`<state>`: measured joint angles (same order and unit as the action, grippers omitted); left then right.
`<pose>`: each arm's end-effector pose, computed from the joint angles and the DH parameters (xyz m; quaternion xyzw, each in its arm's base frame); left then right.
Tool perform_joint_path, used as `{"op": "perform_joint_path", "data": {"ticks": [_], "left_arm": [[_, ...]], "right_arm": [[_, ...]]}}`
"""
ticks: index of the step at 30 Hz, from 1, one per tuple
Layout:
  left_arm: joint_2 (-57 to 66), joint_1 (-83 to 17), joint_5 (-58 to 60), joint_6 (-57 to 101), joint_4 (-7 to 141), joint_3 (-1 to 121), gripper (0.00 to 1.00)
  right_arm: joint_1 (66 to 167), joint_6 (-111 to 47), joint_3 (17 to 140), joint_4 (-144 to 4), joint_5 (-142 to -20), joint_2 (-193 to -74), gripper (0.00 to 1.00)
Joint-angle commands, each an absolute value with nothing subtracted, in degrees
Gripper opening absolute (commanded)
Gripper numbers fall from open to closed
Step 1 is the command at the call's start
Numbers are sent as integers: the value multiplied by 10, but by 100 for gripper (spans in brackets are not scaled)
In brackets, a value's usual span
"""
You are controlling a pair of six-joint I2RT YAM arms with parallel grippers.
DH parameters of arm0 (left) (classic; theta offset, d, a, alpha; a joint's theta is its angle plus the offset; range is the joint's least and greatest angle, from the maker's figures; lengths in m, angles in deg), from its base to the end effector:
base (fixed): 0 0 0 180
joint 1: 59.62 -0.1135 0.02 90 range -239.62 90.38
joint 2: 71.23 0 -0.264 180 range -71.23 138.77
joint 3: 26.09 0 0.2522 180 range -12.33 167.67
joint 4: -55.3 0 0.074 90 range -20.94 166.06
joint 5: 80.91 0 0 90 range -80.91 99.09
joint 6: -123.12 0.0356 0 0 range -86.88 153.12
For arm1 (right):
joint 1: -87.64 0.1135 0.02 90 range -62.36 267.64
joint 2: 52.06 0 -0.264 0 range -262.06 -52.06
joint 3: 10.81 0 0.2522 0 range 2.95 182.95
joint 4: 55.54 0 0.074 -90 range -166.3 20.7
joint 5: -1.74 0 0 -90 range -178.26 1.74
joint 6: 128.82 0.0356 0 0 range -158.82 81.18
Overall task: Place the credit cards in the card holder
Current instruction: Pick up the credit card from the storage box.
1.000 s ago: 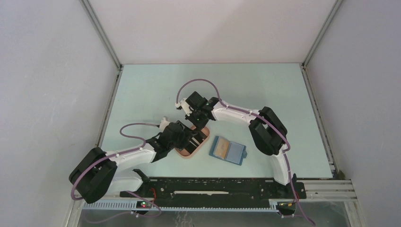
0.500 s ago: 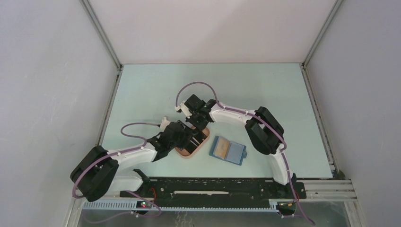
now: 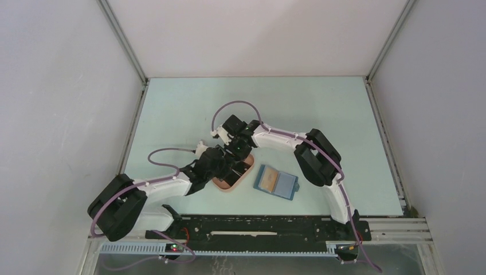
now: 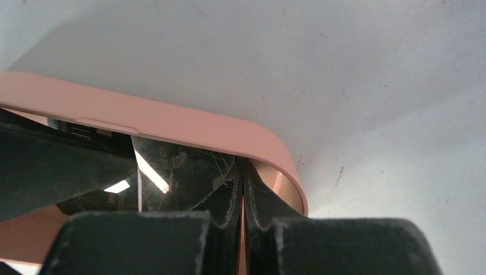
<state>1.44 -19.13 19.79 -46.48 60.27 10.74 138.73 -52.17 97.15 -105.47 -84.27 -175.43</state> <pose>0.1779 -0.1432 0.1466 -0.3396 0.8401 -0.3167 0.2804 0.2833 0.3549 0.1674 -0.5268 0.8220 0.1012 0.1909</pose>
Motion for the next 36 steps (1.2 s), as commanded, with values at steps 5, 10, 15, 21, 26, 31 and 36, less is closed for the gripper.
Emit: {"op": "perform_joint_path", "data": {"ticks": [5, 10, 15, 21, 26, 31, 36], "left_arm": [[29, -193, 201, -455, 587, 94, 69], [7, -193, 209, -451, 543, 74, 68], [-30, -196, 220, -438, 486, 47, 68], [-52, -200, 214, -428, 410, 16, 66], [-67, -201, 214, -423, 367, -1, 63], [-64, -202, 206, -419, 335, -6, 61], [-30, -204, 183, -425, 292, -7, 60]], "right_arm": [[1374, -498, 999, -1116, -693, -1796, 5], [1365, -491, 1004, -1125, -663, -1798, 4], [1357, -484, 1008, -1130, -634, -1797, 4], [1336, -469, 1010, -1130, -589, -1789, 4], [1319, -461, 1008, -1129, -561, -1784, 4], [1313, -456, 1008, -1127, -545, -1784, 4], [1307, -449, 1008, -1126, -524, -1784, 4]]}}
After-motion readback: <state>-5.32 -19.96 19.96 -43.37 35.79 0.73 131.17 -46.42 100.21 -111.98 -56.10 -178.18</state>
